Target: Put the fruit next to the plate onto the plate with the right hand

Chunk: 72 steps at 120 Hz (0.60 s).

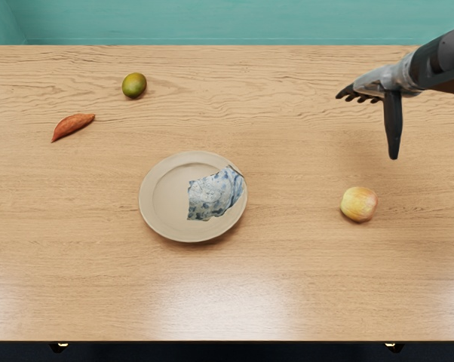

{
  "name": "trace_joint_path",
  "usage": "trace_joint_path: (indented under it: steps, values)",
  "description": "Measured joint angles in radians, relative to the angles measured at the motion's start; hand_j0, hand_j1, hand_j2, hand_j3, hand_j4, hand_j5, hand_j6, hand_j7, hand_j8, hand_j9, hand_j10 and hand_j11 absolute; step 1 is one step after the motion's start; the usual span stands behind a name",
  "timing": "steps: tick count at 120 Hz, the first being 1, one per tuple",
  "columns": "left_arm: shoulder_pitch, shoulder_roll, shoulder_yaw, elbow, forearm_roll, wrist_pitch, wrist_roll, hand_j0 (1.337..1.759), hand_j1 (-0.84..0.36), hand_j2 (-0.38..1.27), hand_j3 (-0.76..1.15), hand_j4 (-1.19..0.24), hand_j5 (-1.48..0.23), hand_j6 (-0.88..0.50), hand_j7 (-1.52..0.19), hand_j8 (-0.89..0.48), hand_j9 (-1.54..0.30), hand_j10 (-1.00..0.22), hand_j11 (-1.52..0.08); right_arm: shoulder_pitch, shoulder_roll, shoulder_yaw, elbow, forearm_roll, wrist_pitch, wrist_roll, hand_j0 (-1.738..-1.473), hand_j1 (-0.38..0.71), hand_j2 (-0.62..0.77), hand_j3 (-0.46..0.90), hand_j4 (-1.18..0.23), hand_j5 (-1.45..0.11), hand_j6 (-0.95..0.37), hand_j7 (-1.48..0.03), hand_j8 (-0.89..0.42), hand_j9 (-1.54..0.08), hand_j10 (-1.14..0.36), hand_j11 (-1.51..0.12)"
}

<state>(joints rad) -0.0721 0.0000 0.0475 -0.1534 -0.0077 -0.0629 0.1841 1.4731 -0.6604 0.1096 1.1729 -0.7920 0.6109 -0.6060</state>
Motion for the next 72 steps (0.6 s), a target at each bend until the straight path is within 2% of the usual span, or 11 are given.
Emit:
trace_joint_path:
  steps: [9,19,39,52,72]
  values:
    - [0.000,0.000,0.000,0.000,0.000,0.000,0.000,1.658,0.34,0.00,0.00,-0.01,-0.01,-0.01,-0.01,-0.01,-0.01,-0.01,-0.01,-0.012,-0.053,0.002,0.125,0.001,0.000,-0.003,-1.658,-0.35,0.00,0.00,0.00,0.00,0.00,0.00,0.00,0.00,0.00,0.00]
    - [0.000,0.000,0.000,0.000,0.000,0.000,0.000,1.658,0.34,0.00,0.00,-0.01,-0.01,-0.01,-0.01,-0.01,-0.01,-0.01,-0.01,-0.029,-0.081,0.003,0.229,-0.001,-0.031,-0.004,-1.658,-0.35,0.00,0.00,0.00,0.00,0.00,0.00,0.00,0.00,0.00,0.00]
    - [0.000,0.000,0.000,0.000,0.000,0.000,0.000,1.658,0.34,0.00,0.00,-0.01,-0.01,-0.01,-0.01,-0.01,-0.01,-0.01,-0.01,-0.100,-0.124,0.004,0.405,-0.088,-0.237,-0.005,-1.658,-0.35,0.00,0.00,0.00,0.00,0.00,0.00,0.00,0.00,0.00,0.00]
    - [0.000,0.000,0.000,0.000,0.000,0.000,0.000,1.658,0.34,0.00,0.00,-0.01,-0.01,-0.01,-0.01,-0.01,-0.01,-0.01,-0.01,-0.175,-0.137,0.004,0.465,-0.181,-0.368,-0.005,-1.658,-0.35,0.00,0.00,0.00,0.00,-0.01,0.00,0.00,0.00,0.00,0.00]
    - [0.000,0.000,0.000,0.000,0.000,0.000,0.000,1.658,0.34,0.00,0.00,-0.01,-0.01,-0.01,-0.01,-0.01,-0.01,-0.01,-0.01,-0.258,-0.149,0.003,0.511,-0.256,-0.478,-0.005,-1.658,-0.35,0.00,0.00,0.00,0.00,-0.01,0.00,0.00,0.00,0.00,0.00]
